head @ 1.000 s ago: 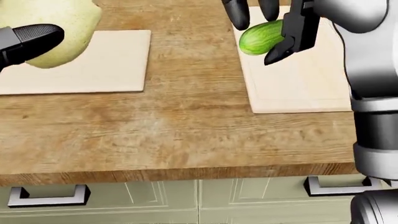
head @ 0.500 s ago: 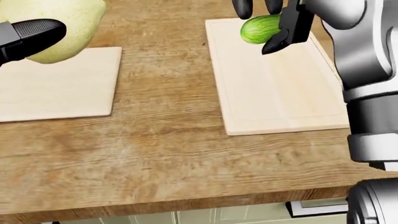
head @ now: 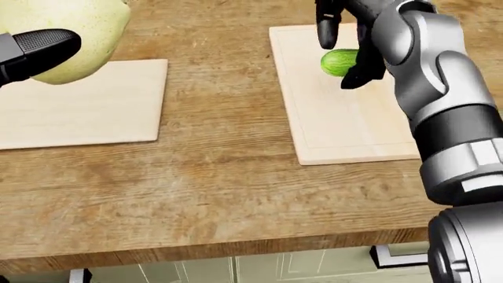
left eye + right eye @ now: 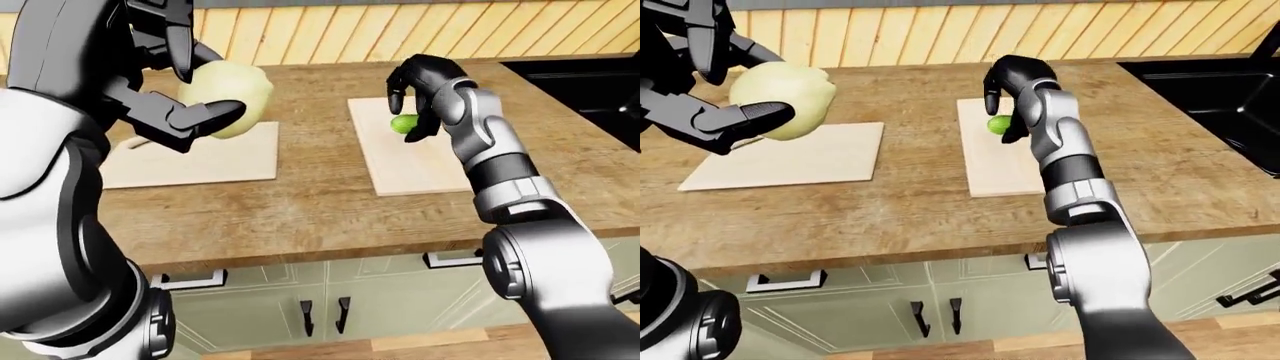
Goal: Place the pear and the pickle on separate cutting boards.
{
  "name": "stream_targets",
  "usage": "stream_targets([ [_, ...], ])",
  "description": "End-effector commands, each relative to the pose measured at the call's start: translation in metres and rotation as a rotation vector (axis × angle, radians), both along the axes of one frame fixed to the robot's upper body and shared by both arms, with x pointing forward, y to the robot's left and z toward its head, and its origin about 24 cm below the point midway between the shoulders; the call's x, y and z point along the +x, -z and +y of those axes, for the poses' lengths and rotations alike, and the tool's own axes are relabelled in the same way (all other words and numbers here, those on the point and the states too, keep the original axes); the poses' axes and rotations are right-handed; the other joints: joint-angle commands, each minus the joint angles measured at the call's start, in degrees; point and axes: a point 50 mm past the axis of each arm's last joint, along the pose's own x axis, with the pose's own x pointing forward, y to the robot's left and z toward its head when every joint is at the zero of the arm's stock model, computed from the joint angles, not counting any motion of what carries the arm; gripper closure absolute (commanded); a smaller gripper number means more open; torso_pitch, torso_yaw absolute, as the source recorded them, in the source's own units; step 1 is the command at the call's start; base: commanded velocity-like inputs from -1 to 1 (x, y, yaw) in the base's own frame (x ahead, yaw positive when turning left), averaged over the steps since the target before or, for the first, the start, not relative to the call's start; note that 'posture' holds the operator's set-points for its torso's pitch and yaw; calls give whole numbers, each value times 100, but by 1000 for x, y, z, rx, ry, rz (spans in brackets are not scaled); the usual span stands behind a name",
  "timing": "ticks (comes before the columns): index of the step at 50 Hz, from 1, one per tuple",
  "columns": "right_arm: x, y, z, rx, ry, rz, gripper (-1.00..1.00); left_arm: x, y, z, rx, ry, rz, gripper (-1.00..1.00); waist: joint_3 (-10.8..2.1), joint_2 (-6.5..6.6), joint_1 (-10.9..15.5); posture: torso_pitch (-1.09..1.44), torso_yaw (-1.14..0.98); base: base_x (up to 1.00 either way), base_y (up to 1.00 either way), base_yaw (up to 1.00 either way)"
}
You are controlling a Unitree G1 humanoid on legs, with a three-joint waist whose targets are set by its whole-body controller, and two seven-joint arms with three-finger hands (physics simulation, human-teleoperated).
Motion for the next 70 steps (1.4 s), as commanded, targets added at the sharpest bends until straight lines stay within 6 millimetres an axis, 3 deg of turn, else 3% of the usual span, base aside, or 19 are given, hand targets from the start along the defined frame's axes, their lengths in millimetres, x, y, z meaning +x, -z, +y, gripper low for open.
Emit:
stream_targets([
  [1, -2, -29, -2, 9, 22, -107, 100, -7, -12, 2, 4, -19, -81, 100, -184, 14, -2, 0, 0, 0, 0, 0],
  [9, 1, -19, -11, 2, 111, -78, 100, -7, -11, 2, 3, -21, -80, 100, -196, 9, 20, 0, 0, 0, 0, 0],
  [36, 4, 4, -10, -8, 128, -23, 100, -6, -9, 4, 3, -23, -81, 100, -250, 30, -4, 0, 0, 0, 0, 0],
  [49, 2, -10, -11, -15, 125, -35, 68, -7, -12, 5, 2, -26, -87, 100, -239, 35, -7, 0, 0, 0, 0, 0],
  [59, 1, -10, -11, -19, 119, -21, 26, -8, -13, 5, 2, -26, -89, 100, -233, 37, -10, 0, 0, 0, 0, 0],
  [63, 0, -13, -10, -20, 113, -21, 1, -8, -13, 5, 2, -26, -90, 100, -231, 38, -10, 0, 0, 0, 0, 0],
  [70, -2, -20, -8, -24, 106, -26, -17, -9, -15, 5, 2, -27, -92, 100, -226, 42, -8, 0, 0, 0, 0, 0],
])
